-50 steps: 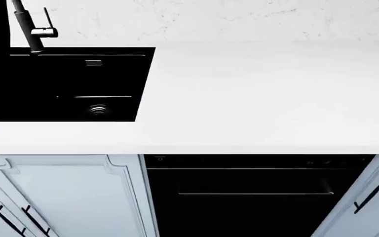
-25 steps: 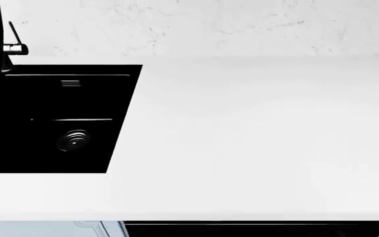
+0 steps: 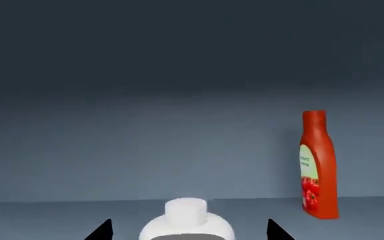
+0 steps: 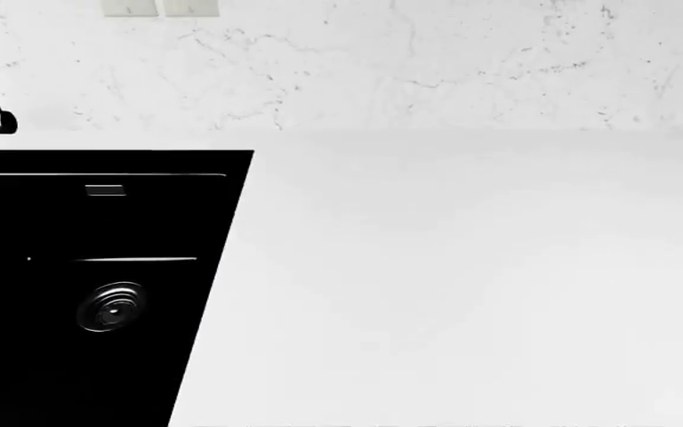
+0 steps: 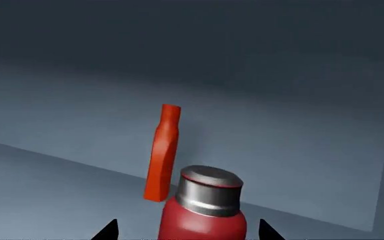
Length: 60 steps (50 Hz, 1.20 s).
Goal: Pick and place the shaker into the drawer. Then close the cabinet.
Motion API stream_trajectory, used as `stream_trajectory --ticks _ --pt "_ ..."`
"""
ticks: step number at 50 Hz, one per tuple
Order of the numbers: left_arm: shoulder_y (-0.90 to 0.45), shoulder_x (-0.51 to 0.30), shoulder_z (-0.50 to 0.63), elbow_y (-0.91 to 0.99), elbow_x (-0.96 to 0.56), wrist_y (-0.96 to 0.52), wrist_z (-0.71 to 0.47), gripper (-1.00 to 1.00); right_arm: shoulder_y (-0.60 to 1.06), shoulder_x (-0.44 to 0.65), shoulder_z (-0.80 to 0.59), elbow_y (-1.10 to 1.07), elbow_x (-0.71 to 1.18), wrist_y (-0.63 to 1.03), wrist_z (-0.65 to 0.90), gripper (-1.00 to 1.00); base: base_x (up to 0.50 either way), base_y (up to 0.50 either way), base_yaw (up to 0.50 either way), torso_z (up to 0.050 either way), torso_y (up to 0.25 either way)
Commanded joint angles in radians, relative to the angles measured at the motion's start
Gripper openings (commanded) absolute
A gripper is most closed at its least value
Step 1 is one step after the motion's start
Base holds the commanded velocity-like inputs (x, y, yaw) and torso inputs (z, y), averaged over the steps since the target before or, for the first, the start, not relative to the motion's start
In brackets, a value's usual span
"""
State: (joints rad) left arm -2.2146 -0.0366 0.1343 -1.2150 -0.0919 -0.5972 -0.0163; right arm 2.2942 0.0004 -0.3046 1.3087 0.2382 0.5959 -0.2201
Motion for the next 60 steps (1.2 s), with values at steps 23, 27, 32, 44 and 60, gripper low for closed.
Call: stream_trajectory --ticks 23,27,32,44,60 --pt "0.063 -0.008 0.015 -0.094 0.091 0.182 -0.047 1.0 -0.013 0.003 0.142 0.0 -0.161 -0.01 -0.008 -1.0 0.0 0.0 0.0 0.0 0.0" --pt "0.065 -0.01 0.017 -0.094 0.091 0.181 -0.046 1.0 0.038 0.013 0.206 0.0 -0.181 -0.053 0.02 -1.0 0.0 0.0 0.0 0.0 0.0" --pt "0.068 -0.009 0.017 -0.094 0.089 0.176 -0.047 1.0 0.062 0.017 0.289 -0.095 -0.238 -0.057 0.026 -1.0 0.0 0.0 0.0 0.0 0.0" --pt "0.154 -0.011 -0.026 -0.094 0.079 0.128 -0.038 1.0 0.062 0.013 0.302 -0.194 -0.237 -0.023 0.015 -1.0 0.0 0.0 0.0 0.0 0.0" --pt "0.243 -0.011 -0.055 -0.094 0.085 0.018 -0.006 1.0 0.062 0.014 0.311 -0.137 -0.205 -0.034 0.04 -1.0 0.0 0.0 0.0 0.0 0.0"
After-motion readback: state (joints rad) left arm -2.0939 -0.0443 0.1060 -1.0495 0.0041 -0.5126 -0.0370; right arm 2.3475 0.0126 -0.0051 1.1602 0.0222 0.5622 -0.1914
